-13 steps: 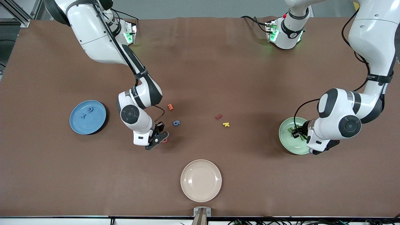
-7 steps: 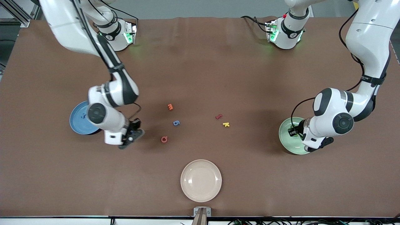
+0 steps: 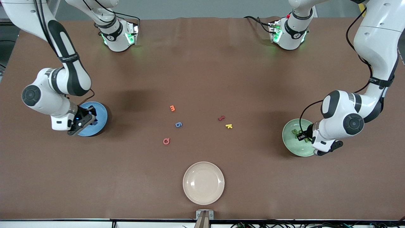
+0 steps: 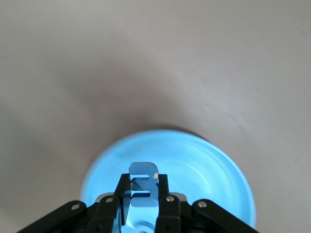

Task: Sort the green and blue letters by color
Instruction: 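Return the left arm to rest while the right gripper reaches the blue 9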

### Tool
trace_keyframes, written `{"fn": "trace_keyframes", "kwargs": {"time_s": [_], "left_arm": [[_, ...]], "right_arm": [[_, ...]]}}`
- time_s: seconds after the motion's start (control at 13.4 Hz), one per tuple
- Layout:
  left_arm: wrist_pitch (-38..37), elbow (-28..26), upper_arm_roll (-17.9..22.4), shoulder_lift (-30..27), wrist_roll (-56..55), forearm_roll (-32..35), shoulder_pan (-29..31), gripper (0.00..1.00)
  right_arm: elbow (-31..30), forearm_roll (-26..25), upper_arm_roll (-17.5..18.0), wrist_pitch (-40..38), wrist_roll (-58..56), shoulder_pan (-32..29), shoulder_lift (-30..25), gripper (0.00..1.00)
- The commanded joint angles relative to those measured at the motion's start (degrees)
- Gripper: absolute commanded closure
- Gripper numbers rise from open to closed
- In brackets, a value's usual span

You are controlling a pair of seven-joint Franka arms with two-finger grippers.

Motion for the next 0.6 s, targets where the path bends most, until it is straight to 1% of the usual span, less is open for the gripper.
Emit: {"fn": "trace_keyframes", "kwargs": {"time_s": [0.0, 0.07, 0.15, 0.22, 0.3, 0.37, 0.45, 0.52], "left_arm": [[1.1, 0.3, -0.1, 0.7, 0.3, 3.2, 0.8, 0.98], [1.0, 1.3, -0.1, 1.4, -0.1, 3.2, 0.5, 0.95], [1.0, 1.4, -0.1, 1.7, -0.2, 3.2, 0.4, 0.85], [1.0, 1.7, -0.1, 1.9, 0.0, 3.3, 0.4, 0.69], [1.0, 2.2, -0.1, 2.1, -0.5, 3.5, 0.4, 0.34], [0.9, 2.5, -0.2, 2.0, -1.1, 3.1, 0.3, 0.13], [0.9, 2.6, -0.2, 1.7, -1.9, 3.0, 0.2, 0.0], [0.6, 3.0, -0.5, 1.4, -2.2, 3.0, -0.2, 0.0]], "right_arm": [[-4.0, -0.5, 1.3, 5.8, -3.2, -3.5, -0.1, 0.77], [-4.8, -0.5, 1.3, 6.9, -3.2, -3.7, 0.3, 0.77], [-5.4, -0.5, 1.3, 8.2, -3.2, -3.6, 1.0, 0.77], [-5.7, -0.5, 1.3, 9.7, -3.1, -3.7, 2.0, 0.76], [-5.8, -0.5, 1.3, 11.1, -3.1, -3.6, 3.0, 0.76], [-5.9, -0.5, 1.3, 12.2, -3.1, -3.7, 4.2, 0.76], [-5.8, -0.5, 1.3, 13.0, -3.1, -3.7, 5.3, 0.74], [-5.8, -0.5, 1.3, 13.7, -3.0, -3.9, 5.8, 0.72]]}}
